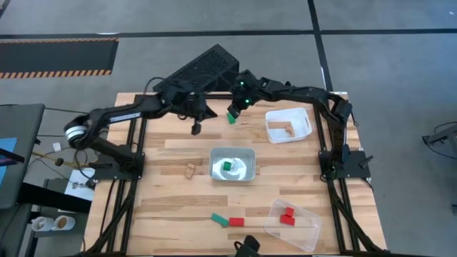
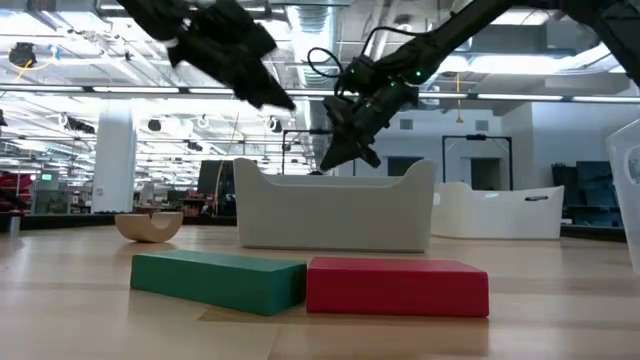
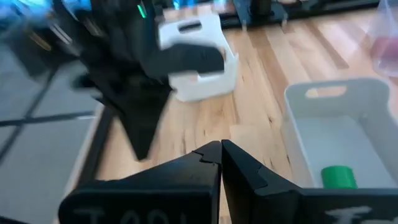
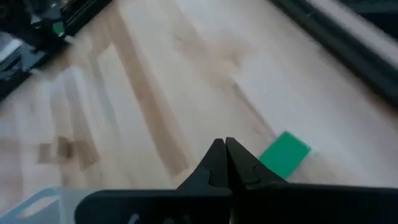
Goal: Sort & place blocks by color
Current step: Put the top green block into the gray bin, then put the brown block into the white bin
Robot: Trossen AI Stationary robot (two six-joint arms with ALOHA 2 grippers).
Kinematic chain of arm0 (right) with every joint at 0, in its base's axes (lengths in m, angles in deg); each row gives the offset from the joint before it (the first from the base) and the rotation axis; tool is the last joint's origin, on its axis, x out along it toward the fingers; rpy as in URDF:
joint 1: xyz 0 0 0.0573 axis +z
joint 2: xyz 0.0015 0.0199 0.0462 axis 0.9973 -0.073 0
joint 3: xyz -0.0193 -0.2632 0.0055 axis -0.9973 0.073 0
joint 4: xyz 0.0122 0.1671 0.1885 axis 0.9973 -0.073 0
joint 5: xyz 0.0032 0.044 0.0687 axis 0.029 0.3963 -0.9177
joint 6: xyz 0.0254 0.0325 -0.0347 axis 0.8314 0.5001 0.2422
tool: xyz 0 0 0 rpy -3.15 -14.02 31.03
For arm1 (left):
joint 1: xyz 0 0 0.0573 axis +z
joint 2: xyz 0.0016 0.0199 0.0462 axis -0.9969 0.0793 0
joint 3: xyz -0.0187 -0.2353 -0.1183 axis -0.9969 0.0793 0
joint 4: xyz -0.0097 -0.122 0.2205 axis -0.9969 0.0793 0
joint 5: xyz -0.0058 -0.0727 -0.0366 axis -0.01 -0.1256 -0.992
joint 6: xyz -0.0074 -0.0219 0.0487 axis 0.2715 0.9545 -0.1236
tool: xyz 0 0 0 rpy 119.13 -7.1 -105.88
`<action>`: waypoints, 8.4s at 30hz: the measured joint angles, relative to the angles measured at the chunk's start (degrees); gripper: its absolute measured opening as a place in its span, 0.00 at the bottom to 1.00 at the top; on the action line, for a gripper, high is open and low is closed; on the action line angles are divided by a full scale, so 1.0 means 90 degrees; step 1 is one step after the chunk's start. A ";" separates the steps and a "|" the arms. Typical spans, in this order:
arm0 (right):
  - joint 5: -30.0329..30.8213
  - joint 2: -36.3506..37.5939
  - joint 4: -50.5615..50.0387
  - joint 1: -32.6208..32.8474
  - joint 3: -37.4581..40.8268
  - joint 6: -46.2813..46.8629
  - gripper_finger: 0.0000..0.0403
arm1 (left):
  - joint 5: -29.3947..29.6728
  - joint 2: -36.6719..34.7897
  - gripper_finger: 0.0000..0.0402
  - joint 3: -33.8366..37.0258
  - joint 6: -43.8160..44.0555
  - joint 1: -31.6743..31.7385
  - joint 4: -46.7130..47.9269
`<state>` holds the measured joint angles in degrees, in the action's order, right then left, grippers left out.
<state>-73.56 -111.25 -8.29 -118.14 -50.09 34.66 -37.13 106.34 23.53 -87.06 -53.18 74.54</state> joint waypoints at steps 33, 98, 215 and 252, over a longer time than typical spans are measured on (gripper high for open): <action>0.0760 0.3005 0.1567 -0.0145 0.2933 -0.0077 0.02 | 0.2011 0.4928 0.48 -0.4195 0.0008 -0.0001 0.2895; 0.1678 0.2311 0.1309 -0.0134 0.2466 -0.0570 0.25 | 0.0834 0.1990 0.30 -0.2373 0.0682 0.0934 0.1646; 0.1632 -0.0713 -0.4942 0.1085 -0.2874 -0.1318 0.28 | 0.0734 -0.1145 0.28 0.0327 0.1432 0.0554 0.0519; 0.1818 0.1170 -0.1020 0.3373 0.1328 0.0002 0.64 | 0.0457 -0.1586 0.28 0.1865 0.3022 -0.1183 -0.1220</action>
<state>-57.19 -100.72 -17.48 -87.79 -38.14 34.68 -33.02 92.07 40.31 -59.87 -63.83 63.55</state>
